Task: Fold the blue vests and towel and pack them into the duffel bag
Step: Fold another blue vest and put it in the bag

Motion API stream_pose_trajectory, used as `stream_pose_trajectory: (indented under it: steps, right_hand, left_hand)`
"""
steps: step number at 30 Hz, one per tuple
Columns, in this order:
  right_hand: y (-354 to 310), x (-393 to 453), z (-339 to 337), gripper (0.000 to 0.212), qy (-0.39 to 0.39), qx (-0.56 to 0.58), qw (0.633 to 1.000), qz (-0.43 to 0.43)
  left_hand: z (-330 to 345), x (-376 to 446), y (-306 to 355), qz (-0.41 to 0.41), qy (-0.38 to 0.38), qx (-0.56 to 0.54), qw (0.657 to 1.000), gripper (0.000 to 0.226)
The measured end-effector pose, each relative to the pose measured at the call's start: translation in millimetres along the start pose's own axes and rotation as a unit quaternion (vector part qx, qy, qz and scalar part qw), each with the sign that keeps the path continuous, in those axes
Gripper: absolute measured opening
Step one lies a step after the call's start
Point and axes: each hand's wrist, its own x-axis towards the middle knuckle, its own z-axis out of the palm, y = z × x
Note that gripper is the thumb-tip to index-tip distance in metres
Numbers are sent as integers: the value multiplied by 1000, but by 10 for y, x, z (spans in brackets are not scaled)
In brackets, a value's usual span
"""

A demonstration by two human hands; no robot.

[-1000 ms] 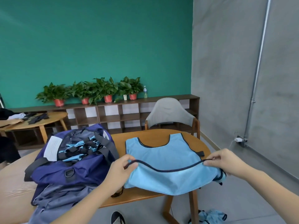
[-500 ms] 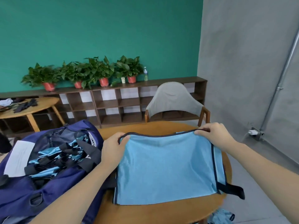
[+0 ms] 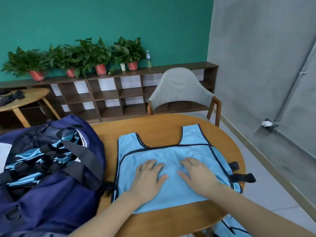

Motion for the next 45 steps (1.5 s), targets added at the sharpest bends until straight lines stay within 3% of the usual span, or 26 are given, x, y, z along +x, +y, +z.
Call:
stream_pose_trajectory:
  steps: [2,6,10,15,19,25,30,35,40,45]
  right_hand:
    - [20,-210,71,44,47,-15,999,-12]
    - [201,-629,129,24,194,-16,980,-36]
    - [350,-887,84,8,280,3,960,-22]
    - [380,-1094,83,10,360,-11,931,62]
    - [462,-1300,110,26,347,65,916,192]
    - [466,-1400,101,24,340,147,895,249]
    - [511,-1330,99,12,349,180,890,232]
    - [530,-1302,-21,18,354,281,861,233]
    - [668,-1269,-211,12,290,393,839,239]
    - [849,-1184,-271,16,224,462,839,182]
  left_hand:
    - [73,-69,13,-11,-31,27,999,73]
    - [45,-87,-58,-20,-31,41,999,68]
    - [11,-100,219,17,39,112,993,77]
    - [212,-132,1104,155,25,-56,986,53]
    - [412,-61,1483,153,-2,-61,986,54]
    - [490,-23,1475,132,-29,-19,991,58]
    - [508,-23,1498,126,-40,13,991,62]
    - [520,-13,1497,125,-46,31,991,65]
    - [528,-8,1494,120,-50,37,991,67]
    - [545,9,1491,118,-51,38,991,69]
